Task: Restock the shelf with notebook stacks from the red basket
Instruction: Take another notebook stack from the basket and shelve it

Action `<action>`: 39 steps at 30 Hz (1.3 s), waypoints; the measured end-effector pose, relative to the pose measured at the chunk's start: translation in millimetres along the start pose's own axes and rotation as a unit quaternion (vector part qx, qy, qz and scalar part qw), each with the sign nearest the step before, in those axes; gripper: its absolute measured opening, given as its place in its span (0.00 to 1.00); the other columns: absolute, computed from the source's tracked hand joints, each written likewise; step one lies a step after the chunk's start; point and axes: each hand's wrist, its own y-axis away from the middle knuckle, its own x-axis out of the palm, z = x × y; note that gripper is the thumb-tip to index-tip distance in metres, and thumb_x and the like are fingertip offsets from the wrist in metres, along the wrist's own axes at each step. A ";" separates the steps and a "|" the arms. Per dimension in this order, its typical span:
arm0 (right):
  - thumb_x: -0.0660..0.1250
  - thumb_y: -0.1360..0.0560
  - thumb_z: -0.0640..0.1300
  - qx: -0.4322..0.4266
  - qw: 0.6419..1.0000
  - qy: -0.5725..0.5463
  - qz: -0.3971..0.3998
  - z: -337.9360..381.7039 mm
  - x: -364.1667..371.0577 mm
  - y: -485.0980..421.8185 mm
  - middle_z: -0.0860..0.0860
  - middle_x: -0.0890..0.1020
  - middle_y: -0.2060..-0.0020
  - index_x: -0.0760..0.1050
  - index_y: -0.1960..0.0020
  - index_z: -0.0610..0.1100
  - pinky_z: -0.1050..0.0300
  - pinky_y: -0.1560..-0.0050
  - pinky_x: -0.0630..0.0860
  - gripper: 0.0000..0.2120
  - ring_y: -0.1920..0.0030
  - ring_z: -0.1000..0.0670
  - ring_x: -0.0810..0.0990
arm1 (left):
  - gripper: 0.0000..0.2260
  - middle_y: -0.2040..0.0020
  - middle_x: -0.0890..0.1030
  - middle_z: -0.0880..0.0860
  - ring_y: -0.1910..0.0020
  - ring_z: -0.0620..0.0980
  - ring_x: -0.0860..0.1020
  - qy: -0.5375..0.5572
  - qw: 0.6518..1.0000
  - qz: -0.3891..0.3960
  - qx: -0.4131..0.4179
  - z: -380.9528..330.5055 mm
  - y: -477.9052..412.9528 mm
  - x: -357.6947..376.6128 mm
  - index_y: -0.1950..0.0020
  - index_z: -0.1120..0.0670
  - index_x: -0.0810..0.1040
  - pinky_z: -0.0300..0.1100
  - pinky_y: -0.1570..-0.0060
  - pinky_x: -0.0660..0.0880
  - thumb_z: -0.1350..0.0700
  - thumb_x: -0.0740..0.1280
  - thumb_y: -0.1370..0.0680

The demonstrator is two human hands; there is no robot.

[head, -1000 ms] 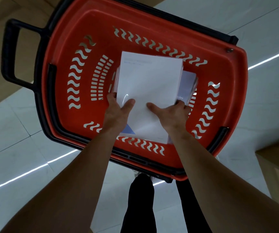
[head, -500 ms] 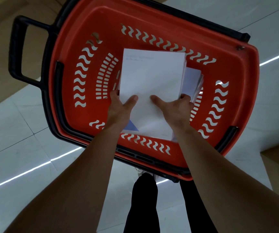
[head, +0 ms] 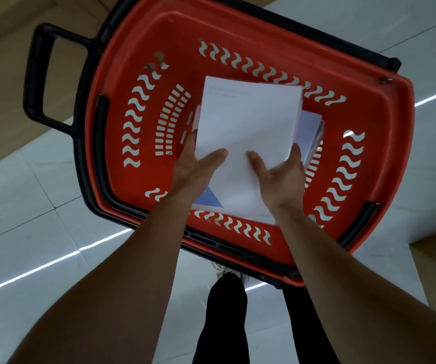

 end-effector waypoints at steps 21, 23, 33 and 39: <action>0.74 0.29 0.62 -0.124 0.987 0.028 0.097 212.4 -266.0 138.6 0.53 0.80 0.42 0.70 0.31 0.46 0.58 0.47 0.74 0.34 0.42 0.47 0.80 | 0.25 0.48 0.82 0.38 0.51 0.34 0.81 0.272 0.961 -0.055 -0.019 -208.5 236.7 -159.6 0.29 0.46 0.69 0.31 0.56 0.77 0.49 0.73 0.23; 0.74 0.29 0.63 -0.145 0.984 0.034 0.102 248.8 -305.4 155.1 0.51 0.81 0.43 0.72 0.34 0.46 0.58 0.48 0.73 0.31 0.43 0.46 0.80 | 0.22 0.47 0.81 0.38 0.51 0.33 0.81 0.287 0.955 -0.080 -0.007 -244.2 266.3 -181.2 0.31 0.44 0.69 0.30 0.55 0.77 0.49 0.73 0.23; 0.72 0.29 0.65 -0.206 0.972 0.070 0.092 395.1 -431.8 193.4 0.48 0.83 0.43 0.73 0.35 0.46 0.57 0.50 0.75 0.32 0.44 0.45 0.82 | 0.25 0.48 0.80 0.37 0.49 0.37 0.80 0.328 0.934 -0.126 0.068 -373.7 330.9 -264.9 0.28 0.44 0.69 0.33 0.52 0.77 0.47 0.72 0.23; 0.71 0.28 0.65 -0.223 0.970 0.054 0.075 436.2 -471.2 169.4 0.50 0.83 0.43 0.73 0.33 0.47 0.60 0.60 0.71 0.31 0.54 0.52 0.76 | 0.26 0.44 0.82 0.43 0.46 0.44 0.81 0.325 0.935 -0.112 0.088 -437.2 312.6 -284.7 0.28 0.45 0.69 0.39 0.49 0.78 0.45 0.72 0.23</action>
